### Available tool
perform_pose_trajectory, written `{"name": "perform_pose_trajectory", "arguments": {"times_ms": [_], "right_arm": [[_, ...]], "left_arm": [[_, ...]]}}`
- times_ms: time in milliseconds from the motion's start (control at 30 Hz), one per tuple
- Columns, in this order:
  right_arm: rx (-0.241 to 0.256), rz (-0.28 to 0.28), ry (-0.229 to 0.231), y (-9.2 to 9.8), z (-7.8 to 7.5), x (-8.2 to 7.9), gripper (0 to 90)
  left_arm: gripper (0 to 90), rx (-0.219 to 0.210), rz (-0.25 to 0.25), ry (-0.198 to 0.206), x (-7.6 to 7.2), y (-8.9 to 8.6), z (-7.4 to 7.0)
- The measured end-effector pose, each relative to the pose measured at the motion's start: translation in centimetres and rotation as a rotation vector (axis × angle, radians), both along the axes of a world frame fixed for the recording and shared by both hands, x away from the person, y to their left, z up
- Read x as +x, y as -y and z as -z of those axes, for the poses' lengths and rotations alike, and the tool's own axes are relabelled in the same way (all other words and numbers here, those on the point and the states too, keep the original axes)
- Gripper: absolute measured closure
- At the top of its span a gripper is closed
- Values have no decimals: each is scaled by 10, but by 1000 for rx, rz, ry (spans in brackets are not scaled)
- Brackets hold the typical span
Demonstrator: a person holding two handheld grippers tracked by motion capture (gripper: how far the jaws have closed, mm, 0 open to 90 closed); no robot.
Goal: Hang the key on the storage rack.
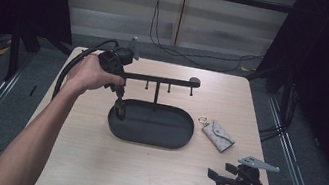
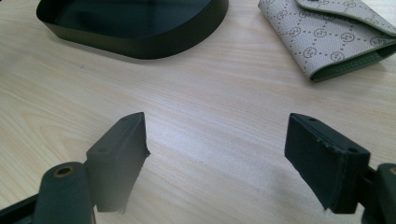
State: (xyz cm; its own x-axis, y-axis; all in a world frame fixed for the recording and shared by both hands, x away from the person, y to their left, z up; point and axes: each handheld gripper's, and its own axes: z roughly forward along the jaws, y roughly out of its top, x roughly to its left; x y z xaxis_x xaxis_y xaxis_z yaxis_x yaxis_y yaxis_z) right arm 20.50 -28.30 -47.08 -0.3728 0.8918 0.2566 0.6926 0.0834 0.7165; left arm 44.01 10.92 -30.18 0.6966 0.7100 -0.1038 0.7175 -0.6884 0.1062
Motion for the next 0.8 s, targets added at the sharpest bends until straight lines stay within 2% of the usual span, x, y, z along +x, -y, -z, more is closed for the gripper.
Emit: {"name": "perform_pose_trajectory", "arguments": {"times_ms": [100, 167, 333, 367, 400, 533, 600, 800], "right_arm": [[1, -1, -1, 0, 0, 0, 213], [1, -3, -1, 0, 0, 0, 214], [1, -5, 1, 0, 0, 0, 214], [0, -5, 2, 0, 0, 0, 214], [1, -3, 1, 0, 0, 0, 213], [1, -4, 0, 0, 0, 0, 213], [2, -5, 0, 0, 0, 0, 214], [0, -5, 3, 0, 0, -1, 214]], "left_arm": [[710, 13, 1, 3, 3, 1, 3], [709, 2, -14, -4, 4, 1, 3], [709, -3, -8, -4, 8, 1, 2], [709, -6, -27, -4, 8, 2, 2], [709, 9, -17, 8, 9, 3, 1], [709, 45, -25, 9, 10, 10, -1], [708, 54, -10, 17, 12, 14, -1], [707, 66, -46, 16, 16, 17, 0]]}}
